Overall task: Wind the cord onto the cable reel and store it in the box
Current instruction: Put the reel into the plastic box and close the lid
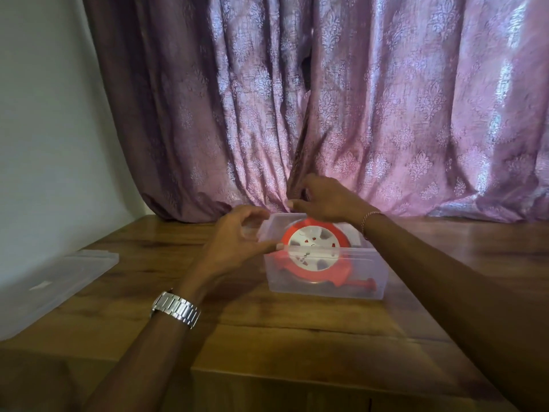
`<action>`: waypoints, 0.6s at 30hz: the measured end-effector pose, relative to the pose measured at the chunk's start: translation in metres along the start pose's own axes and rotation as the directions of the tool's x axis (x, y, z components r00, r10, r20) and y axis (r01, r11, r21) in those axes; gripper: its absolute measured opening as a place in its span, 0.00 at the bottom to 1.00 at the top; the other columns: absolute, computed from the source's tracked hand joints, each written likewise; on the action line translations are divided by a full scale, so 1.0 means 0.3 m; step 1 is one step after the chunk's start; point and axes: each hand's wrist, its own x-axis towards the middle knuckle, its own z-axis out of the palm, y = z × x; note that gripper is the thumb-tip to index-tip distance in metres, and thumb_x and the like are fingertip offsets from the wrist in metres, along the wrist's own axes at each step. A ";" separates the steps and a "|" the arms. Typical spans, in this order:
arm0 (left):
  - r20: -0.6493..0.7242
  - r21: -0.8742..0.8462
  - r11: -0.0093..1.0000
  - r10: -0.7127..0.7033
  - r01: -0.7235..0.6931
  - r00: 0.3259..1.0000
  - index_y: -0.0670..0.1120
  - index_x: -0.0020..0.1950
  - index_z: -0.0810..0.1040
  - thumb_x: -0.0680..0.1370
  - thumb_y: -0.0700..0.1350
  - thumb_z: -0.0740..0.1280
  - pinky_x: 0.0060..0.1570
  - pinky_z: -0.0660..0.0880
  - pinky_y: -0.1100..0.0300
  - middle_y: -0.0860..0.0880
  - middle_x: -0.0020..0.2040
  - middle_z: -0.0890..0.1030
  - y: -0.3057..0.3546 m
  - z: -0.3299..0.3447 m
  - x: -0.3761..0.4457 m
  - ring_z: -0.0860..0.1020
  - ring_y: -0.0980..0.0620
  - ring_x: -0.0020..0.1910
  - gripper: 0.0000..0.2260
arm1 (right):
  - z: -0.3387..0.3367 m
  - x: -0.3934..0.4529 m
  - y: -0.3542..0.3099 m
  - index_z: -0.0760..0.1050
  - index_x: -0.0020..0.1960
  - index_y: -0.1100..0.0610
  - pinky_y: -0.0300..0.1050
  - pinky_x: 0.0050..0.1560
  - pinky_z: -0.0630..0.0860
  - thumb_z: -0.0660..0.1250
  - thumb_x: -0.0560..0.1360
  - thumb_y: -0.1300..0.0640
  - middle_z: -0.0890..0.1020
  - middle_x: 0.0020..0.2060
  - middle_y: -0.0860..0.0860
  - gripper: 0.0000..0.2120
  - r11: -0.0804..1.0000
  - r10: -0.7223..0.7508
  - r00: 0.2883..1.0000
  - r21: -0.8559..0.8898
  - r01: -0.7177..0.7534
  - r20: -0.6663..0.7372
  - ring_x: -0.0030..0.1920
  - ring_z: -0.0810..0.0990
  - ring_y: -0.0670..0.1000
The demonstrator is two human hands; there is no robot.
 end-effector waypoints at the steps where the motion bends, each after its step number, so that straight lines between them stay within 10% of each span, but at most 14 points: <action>1: -0.022 0.041 0.999 -0.011 0.012 1.000 0.47 0.63 0.82 0.61 0.57 0.85 0.60 0.79 0.63 0.51 0.60 0.83 -0.015 -0.040 -0.013 0.82 0.57 0.59 0.34 | 0.026 0.030 -0.049 0.73 0.55 0.60 0.44 0.43 0.70 0.66 0.73 0.40 0.79 0.49 0.58 0.24 0.999 -0.045 0.999 0.030 0.046 -0.010 0.50 0.78 0.58; 8: -0.107 0.284 0.919 -0.251 0.272 0.962 0.49 0.71 0.76 0.67 0.62 0.79 0.62 0.76 0.55 0.53 0.62 0.80 -0.128 -0.336 -0.178 0.80 0.49 0.63 0.35 | 0.244 0.170 -0.408 0.70 0.63 0.60 0.43 0.49 0.67 0.66 0.75 0.43 0.76 0.58 0.58 0.25 0.952 -0.237 0.971 0.208 0.226 0.028 0.57 0.75 0.58; 15: -0.382 0.396 0.659 -0.515 0.639 0.768 0.44 0.71 0.77 0.66 0.76 0.72 0.62 0.78 0.46 0.41 0.68 0.80 -0.330 -0.638 -0.418 0.79 0.39 0.66 0.46 | 0.524 0.286 -0.765 0.73 0.60 0.58 0.43 0.50 0.70 0.66 0.75 0.44 0.77 0.57 0.54 0.22 0.918 -0.343 0.909 0.289 0.271 0.238 0.55 0.76 0.56; 18: -0.517 0.378 0.545 -0.546 0.748 0.659 0.41 0.72 0.75 0.74 0.61 0.76 0.66 0.74 0.44 0.38 0.70 0.77 -0.391 -0.721 -0.506 0.76 0.37 0.68 0.34 | 0.666 0.323 -0.896 0.73 0.59 0.54 0.44 0.45 0.71 0.66 0.73 0.45 0.78 0.54 0.51 0.19 0.901 -0.333 0.909 0.368 0.229 0.250 0.48 0.75 0.50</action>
